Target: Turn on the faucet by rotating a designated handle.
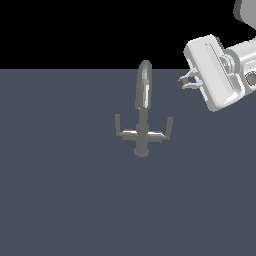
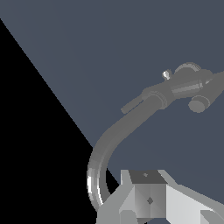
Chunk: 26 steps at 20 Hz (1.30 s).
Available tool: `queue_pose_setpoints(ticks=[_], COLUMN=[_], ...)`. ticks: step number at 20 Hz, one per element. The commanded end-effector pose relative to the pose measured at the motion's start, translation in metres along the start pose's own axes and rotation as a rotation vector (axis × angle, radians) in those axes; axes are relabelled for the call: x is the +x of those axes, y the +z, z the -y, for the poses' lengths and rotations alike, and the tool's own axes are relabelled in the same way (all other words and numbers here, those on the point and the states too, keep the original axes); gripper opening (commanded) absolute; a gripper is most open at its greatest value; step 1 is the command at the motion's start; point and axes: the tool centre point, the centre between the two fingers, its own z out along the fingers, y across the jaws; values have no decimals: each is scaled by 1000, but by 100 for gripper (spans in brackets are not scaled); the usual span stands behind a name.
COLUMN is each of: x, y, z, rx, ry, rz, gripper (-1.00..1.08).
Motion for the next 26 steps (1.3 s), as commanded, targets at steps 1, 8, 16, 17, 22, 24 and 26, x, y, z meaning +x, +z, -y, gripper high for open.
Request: queue_pose_setpoints(ticks=[1,8,16,17,22,24,26], x=[15,56,88,91,101,102,103], y=[4,21,42,44,52,53,54], z=[-9,-36,-58,-60,-66,-67,-67], rx=[63,238,385,398,442,450,451], ry=[23,93,155,160,180,183,184], rz=[22,84,137,141,158,160,161], gripper=[-100,-100,-100,-100,-100,-100,-100])
